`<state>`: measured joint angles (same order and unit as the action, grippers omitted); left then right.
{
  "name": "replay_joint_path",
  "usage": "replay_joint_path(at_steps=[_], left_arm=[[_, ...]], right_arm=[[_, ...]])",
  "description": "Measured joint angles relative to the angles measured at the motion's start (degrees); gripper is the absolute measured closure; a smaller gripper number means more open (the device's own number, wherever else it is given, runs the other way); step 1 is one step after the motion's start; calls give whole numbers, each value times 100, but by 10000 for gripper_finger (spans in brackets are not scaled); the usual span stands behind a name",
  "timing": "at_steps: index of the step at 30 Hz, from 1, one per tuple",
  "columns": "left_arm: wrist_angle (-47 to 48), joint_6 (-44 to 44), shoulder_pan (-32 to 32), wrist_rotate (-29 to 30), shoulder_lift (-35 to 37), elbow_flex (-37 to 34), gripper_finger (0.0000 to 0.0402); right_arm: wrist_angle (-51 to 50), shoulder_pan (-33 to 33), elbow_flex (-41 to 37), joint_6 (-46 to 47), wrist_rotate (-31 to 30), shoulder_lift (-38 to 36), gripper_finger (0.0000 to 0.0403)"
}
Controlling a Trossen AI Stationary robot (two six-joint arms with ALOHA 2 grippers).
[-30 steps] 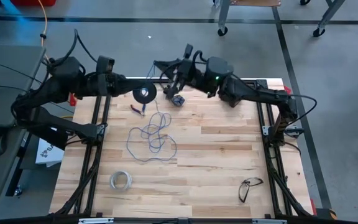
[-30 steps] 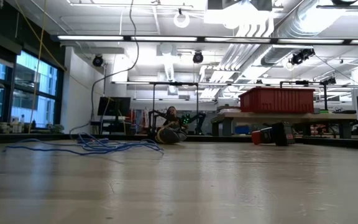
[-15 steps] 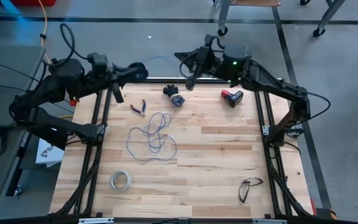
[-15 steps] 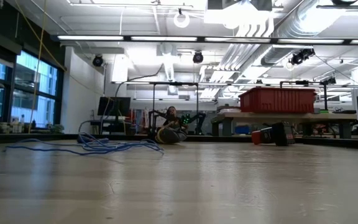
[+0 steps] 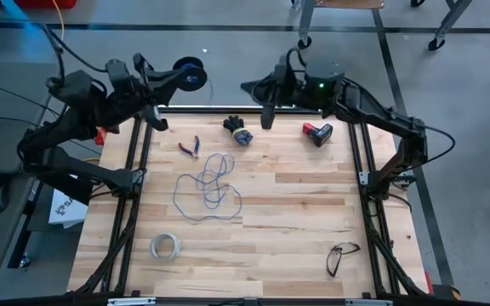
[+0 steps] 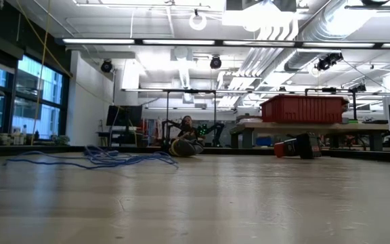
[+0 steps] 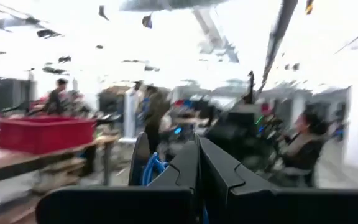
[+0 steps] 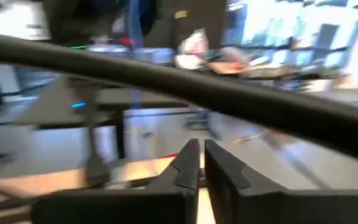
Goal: Coil cords
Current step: Coil the blue wire onto the black spool
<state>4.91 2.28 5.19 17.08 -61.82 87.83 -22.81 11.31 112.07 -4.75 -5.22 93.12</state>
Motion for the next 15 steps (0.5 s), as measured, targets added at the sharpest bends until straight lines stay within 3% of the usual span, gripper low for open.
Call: replay_joint_path(at_steps=[5,11,15], left_arm=[[-433,-1076,553,-1122,-54,4,401],[-521,-2195,1189,-2425,-269,4,401],[-564,-2458,1370,-2823,-454,4,402]], right_arm=[[-344,-134,0,281,829,0,320],[-1160,-342,0,284,871,33,227],[-1318,-434,0,254,871,184,203]])
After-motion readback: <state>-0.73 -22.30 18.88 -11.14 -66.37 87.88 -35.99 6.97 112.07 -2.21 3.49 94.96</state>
